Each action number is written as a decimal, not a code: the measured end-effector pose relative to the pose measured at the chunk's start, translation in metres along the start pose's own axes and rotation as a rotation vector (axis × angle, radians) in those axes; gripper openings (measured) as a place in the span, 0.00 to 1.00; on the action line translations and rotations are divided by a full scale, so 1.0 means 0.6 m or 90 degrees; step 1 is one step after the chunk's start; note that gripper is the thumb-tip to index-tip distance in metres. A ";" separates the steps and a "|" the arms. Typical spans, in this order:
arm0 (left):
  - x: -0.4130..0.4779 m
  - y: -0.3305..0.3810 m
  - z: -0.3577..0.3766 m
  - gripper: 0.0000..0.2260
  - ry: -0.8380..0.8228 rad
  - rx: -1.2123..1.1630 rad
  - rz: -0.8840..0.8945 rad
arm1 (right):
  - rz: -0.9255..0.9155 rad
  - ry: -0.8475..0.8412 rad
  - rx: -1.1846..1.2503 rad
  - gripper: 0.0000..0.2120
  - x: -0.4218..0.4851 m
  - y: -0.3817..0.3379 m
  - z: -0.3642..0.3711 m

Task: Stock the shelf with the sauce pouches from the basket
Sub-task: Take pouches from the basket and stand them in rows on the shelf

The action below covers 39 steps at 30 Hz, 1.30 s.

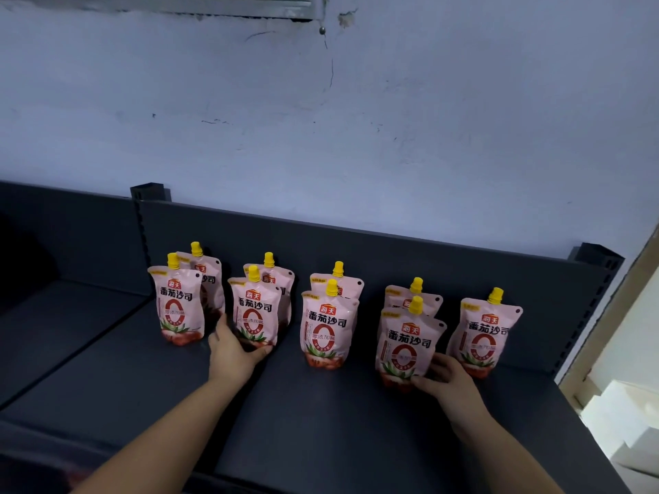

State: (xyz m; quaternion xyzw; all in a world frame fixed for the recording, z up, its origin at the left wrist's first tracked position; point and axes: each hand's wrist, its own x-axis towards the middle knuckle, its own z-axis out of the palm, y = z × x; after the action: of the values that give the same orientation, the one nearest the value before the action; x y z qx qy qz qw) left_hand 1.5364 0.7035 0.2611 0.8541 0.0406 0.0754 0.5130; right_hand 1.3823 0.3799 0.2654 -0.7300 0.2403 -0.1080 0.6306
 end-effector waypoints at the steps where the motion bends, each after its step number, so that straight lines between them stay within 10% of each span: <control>1: -0.001 -0.001 -0.006 0.51 -0.001 0.001 0.003 | 0.003 -0.006 -0.022 0.29 -0.002 -0.006 -0.007; 17: -0.066 -0.019 -0.205 0.50 -0.140 0.332 -0.009 | 0.007 -0.327 -0.993 0.35 -0.034 -0.167 0.079; 28: -0.148 -0.069 -0.523 0.46 -0.084 0.685 -0.093 | -0.596 -0.495 -0.848 0.27 -0.190 -0.271 0.515; 39: -0.195 -0.303 -0.881 0.42 -0.021 0.696 -0.262 | -0.755 -0.723 -0.814 0.32 -0.438 -0.268 0.990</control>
State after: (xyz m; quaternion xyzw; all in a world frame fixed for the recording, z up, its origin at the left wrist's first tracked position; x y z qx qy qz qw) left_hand 1.3325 1.2317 0.3350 0.9704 0.2309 -0.0711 0.0021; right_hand 1.4644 1.0385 0.3520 -0.8726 -0.4767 0.1064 -0.0082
